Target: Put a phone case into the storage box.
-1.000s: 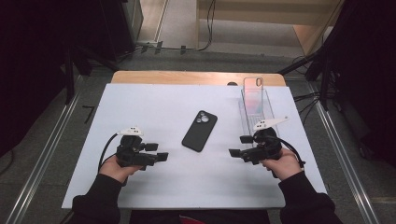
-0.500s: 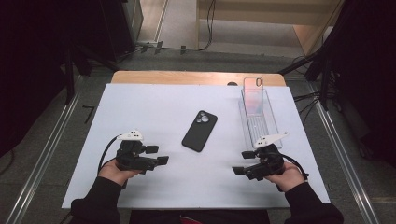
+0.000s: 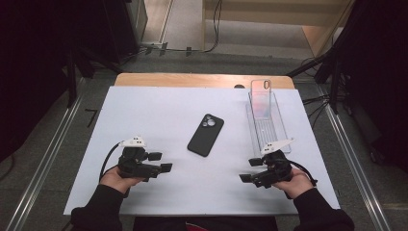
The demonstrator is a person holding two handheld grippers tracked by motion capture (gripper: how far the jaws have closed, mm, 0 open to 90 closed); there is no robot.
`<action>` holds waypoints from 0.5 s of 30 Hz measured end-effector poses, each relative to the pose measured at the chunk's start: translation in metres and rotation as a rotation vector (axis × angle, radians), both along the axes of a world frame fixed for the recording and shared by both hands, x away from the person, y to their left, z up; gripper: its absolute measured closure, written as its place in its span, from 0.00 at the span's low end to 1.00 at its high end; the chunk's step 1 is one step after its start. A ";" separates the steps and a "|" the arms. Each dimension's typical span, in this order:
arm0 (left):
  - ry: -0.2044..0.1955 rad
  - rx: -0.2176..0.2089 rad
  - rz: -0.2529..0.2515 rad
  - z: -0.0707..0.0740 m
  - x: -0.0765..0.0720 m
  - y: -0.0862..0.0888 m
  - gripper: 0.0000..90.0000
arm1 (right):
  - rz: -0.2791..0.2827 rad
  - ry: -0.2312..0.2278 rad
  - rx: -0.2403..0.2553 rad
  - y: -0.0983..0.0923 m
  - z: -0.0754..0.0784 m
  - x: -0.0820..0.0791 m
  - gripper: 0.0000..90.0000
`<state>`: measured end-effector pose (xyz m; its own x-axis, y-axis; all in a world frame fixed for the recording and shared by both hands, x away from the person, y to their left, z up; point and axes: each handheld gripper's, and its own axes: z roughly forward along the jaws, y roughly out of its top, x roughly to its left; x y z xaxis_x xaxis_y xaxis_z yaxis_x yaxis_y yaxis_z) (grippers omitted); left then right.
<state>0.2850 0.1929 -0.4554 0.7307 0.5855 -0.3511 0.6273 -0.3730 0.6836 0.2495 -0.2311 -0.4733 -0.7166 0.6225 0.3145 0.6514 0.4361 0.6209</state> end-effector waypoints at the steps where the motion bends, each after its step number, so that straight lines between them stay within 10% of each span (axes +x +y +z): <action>1: 0.005 0.003 0.000 0.000 0.000 0.000 0.33 | -0.001 0.000 0.003 0.000 0.000 0.000 0.23; 15: 0.046 0.020 -0.008 0.005 0.009 -0.005 0.20 | -0.006 0.000 0.001 -0.002 0.000 0.001 0.23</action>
